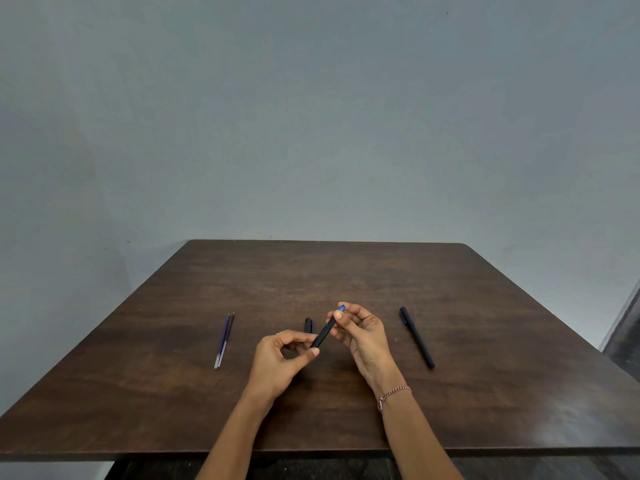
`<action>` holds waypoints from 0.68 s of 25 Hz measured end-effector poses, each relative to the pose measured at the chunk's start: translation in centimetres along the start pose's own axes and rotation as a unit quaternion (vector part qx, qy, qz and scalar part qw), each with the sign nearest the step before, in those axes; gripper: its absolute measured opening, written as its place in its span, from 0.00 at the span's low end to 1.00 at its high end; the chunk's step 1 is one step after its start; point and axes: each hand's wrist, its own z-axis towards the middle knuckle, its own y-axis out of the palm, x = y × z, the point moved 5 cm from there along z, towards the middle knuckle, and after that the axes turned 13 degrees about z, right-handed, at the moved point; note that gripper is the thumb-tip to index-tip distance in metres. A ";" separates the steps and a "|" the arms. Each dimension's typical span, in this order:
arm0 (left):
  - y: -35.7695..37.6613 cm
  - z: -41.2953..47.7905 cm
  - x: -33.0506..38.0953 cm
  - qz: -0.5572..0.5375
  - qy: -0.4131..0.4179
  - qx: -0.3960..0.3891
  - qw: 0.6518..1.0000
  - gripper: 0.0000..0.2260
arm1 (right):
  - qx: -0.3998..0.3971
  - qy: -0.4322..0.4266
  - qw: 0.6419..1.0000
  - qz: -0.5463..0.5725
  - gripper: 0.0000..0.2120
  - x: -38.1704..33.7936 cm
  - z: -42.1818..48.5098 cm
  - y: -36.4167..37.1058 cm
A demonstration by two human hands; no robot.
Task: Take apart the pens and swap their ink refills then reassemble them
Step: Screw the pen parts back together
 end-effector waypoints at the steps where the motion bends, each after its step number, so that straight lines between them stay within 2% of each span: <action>1: 0.0 0.0 0.0 -0.002 -0.002 -0.001 1.000 0.11 | 0.000 -0.001 1.000 -0.001 0.14 0.0 0.0 0.0; 6: 0.0 -0.1 0.0 -0.011 -0.016 -0.001 1.000 0.11 | -0.023 -0.018 1.000 -0.010 0.13 0.0 0.0 0.2; 10: -0.2 -0.1 -0.1 -0.046 -0.041 0.028 0.998 0.11 | -0.053 -0.032 0.997 -0.040 0.14 0.2 -0.1 0.7; 14: -0.7 0.0 -0.6 -0.097 -0.074 0.079 0.989 0.10 | -0.083 -0.053 0.973 -0.209 0.13 1.0 -0.4 1.4; 17: -1.1 0.0 -1.0 -0.117 -0.102 0.123 0.980 0.09 | -0.110 -0.106 0.899 -0.410 0.14 1.2 -0.3 2.0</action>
